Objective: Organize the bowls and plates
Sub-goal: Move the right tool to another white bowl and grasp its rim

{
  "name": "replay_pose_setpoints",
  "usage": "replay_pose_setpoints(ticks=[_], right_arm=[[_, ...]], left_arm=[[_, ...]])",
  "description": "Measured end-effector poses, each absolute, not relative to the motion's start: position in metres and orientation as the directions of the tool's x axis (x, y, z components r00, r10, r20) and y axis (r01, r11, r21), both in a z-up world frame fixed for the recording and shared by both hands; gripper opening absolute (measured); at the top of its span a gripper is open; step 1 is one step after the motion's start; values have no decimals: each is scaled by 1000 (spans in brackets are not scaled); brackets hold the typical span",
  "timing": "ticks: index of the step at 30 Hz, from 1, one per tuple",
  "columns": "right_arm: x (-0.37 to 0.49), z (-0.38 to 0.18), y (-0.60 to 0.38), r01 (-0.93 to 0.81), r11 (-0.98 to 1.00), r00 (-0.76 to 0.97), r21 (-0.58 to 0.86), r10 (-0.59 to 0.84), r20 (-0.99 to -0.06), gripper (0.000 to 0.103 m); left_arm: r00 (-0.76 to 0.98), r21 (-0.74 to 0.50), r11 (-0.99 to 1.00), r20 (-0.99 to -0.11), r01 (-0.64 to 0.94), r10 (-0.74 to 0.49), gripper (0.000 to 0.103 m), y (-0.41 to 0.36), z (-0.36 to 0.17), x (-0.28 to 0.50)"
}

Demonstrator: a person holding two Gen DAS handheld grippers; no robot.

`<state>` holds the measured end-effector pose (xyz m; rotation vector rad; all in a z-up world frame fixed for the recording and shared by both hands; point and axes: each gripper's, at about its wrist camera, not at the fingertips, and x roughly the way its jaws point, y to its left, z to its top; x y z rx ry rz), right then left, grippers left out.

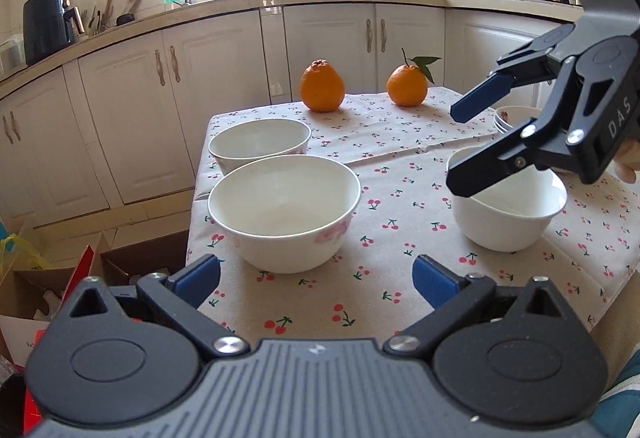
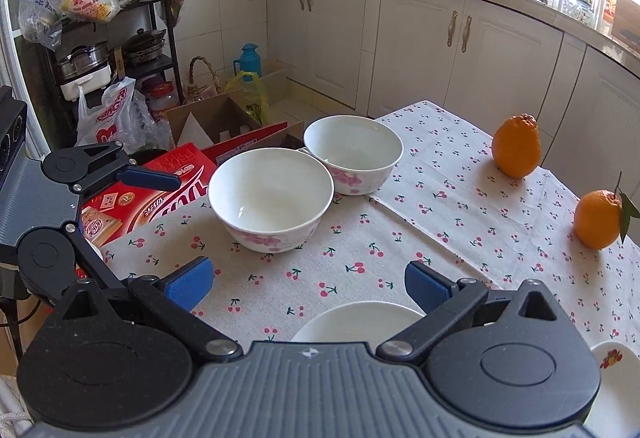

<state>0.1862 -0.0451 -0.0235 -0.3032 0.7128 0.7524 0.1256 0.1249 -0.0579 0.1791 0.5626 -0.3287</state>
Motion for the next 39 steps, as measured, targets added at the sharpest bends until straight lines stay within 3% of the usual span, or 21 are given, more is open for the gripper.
replay_pose_setpoints(ticks=[26, 35, 39], right_arm=[[258, -40, 12, -759, 643, 374, 99, 556, -742, 103], [277, -48, 24, -771, 623, 323, 132, 561, -762, 93], [286, -51, 25, -765, 625, 307, 154, 565, -766, 90]], left_arm=[[799, 42, 935, -534, 352, -277, 101, 136, -67, 163], [788, 13, 930, -536, 367, -303, 99, 141, -68, 169], [779, 9, 925, -542, 380, -315, 92, 142, -69, 171]])
